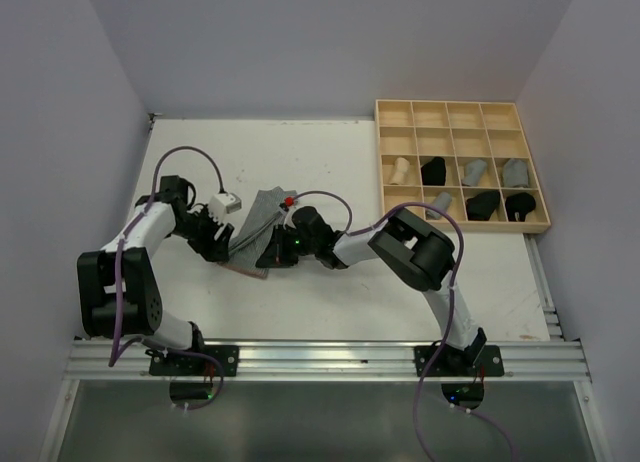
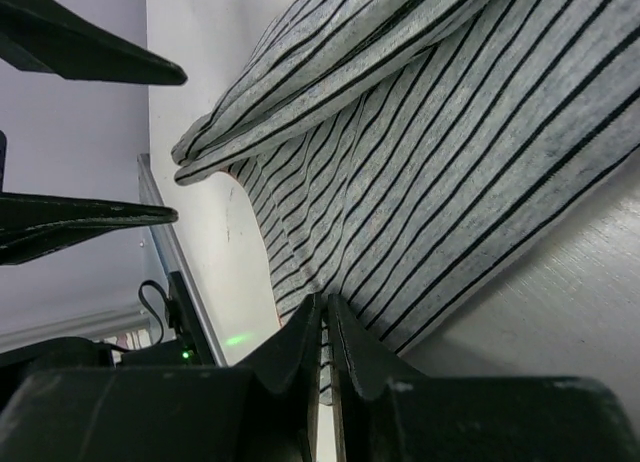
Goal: Roll the underwear
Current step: Fold the underwear
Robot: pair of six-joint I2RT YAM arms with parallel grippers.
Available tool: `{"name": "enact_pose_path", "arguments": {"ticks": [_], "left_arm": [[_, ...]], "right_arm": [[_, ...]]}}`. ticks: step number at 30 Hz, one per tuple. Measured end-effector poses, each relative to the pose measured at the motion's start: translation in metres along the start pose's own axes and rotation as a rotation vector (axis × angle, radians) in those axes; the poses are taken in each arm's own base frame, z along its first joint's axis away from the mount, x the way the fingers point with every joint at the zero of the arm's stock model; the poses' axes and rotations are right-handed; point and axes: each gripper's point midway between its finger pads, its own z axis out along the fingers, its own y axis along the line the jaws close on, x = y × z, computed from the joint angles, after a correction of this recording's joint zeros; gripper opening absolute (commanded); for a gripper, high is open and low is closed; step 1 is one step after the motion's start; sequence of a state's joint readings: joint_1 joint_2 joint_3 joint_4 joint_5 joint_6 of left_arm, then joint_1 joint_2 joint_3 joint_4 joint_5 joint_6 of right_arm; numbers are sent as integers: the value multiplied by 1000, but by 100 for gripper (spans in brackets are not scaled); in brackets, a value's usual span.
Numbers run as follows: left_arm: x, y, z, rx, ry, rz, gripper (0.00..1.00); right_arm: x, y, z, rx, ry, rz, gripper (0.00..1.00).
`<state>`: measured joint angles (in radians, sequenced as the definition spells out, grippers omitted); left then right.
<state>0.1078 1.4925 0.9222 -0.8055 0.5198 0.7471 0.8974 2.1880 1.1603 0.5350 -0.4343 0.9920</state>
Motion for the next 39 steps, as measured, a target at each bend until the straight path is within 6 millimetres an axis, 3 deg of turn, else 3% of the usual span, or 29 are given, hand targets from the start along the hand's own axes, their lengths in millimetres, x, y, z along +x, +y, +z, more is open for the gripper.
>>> {"name": "enact_pose_path", "arguments": {"ticks": [15, 22, 29, 34, 39], "left_arm": [[6, -6, 5, 6, 24, 3, 22], [7, -7, 6, 6, 36, 12, 22], [7, -7, 7, 3, 47, 13, 1], [8, -8, 7, 4, 49, 10, 0], [5, -9, 6, 7, 49, 16, 0]], "right_arm": [[1, 0, 1, -3, 2, 1, 10], [1, 0, 1, -4, 3, 0, 10], [4, 2, -2, -9, 3, 5, 16], [12, 4, -15, 5, 14, 10, 16], [14, 6, -15, 1, 19, 3, 11]]}}
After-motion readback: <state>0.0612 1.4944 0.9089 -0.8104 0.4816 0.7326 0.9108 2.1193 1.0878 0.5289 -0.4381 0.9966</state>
